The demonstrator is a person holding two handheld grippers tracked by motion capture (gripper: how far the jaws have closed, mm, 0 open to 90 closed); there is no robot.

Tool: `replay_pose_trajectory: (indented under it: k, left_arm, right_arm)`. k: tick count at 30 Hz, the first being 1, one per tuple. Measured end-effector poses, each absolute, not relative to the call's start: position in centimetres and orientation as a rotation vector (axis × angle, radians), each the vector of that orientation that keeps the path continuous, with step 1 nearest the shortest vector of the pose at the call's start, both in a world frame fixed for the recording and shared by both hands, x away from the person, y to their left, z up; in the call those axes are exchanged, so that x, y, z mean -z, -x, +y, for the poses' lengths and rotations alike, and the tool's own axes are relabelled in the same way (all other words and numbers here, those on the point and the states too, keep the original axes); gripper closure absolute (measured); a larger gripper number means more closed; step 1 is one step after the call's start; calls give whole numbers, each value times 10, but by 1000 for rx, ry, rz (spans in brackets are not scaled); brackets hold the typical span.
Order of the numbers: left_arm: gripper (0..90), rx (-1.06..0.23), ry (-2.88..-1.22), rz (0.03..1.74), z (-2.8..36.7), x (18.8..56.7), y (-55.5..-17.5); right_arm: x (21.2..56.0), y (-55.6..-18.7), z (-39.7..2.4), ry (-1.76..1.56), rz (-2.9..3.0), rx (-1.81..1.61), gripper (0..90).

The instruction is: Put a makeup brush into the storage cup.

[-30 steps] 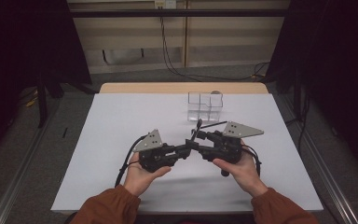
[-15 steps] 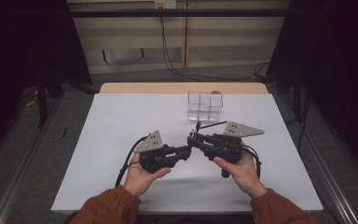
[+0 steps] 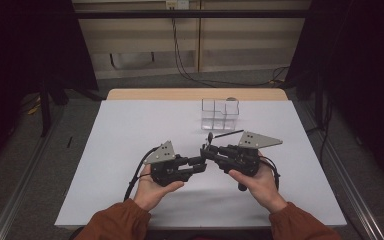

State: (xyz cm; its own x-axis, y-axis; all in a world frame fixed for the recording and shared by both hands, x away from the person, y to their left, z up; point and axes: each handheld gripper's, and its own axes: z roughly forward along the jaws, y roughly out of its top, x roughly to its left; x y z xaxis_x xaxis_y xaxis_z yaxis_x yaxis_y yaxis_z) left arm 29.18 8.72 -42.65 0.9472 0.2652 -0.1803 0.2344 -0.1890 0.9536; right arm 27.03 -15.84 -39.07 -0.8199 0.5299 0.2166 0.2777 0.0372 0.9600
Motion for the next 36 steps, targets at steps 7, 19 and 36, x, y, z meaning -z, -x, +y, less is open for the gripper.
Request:
replay_pose_trajectory:
  k: [7, 19, 36]
  left_arm:
    - [513, -48, -1779, 409, 89, 429, -294]
    - [197, -157, -1752, 491, 99, 422, -294]
    - [35, -223, -1711, 614, 137, 410, -299]
  right_arm:
    - [387, -270, -162, -827, 2098, -1874, 781]
    - [385, -271, -169, -828, 2084, -1871, 781]
    - [385, -272, -183, -862, 2050, -1851, 781]
